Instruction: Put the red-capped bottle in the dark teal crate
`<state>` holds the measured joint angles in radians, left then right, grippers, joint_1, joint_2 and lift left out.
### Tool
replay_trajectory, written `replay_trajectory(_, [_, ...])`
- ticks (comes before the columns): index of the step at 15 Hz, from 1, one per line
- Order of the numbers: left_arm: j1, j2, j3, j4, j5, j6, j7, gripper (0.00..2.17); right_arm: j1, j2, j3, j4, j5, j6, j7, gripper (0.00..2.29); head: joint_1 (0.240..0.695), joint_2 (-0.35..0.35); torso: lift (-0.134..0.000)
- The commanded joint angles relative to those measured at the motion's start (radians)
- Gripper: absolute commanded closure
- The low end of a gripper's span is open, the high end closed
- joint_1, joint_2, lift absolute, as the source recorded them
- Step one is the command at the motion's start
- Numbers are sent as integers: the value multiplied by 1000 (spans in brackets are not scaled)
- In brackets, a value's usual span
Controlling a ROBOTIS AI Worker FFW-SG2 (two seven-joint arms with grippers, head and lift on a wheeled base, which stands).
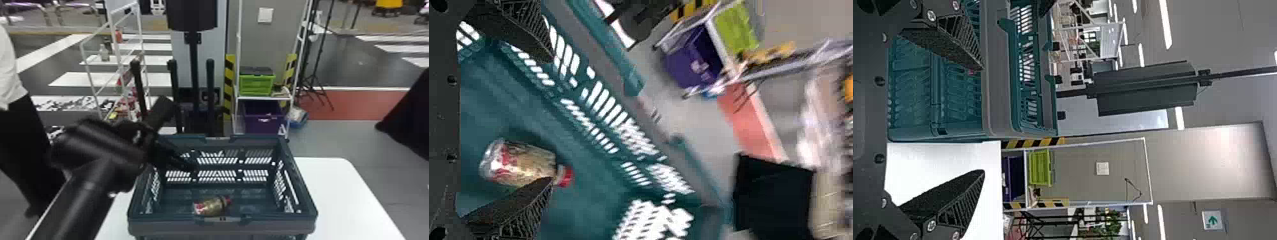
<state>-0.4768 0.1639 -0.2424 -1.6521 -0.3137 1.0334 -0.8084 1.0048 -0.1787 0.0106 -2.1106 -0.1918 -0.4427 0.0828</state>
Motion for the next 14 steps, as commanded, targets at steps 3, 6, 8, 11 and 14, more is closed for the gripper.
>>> replay_trajectory(3, [287, -1, 288, -351, 176, 3, 100, 39, 3, -2, -1, -2, 0, 0, 0, 154, 499, 0, 0])
replay_trajectory(6, [587, -46, 451, -571, 294, -264, 241, 46, -2, -7, -1, 0, 2, 3, 0, 154, 499, 0, 0])
replay_trajectory(8, [774, -90, 515, -649, 366, -451, 310, 60, -9, -8, -1, 4, 3, 16, 0, 154, 499, 0, 0])
replay_trajectory(11, [1021, -113, 519, -638, 410, -779, 442, 66, -18, -12, 5, 8, 5, 31, 0, 154, 499, 0, 0])
replay_trajectory(14, [1176, -166, 485, -506, 409, -1151, 522, 73, -25, -13, 8, 3, 6, 46, 0, 154, 499, 0, 0])
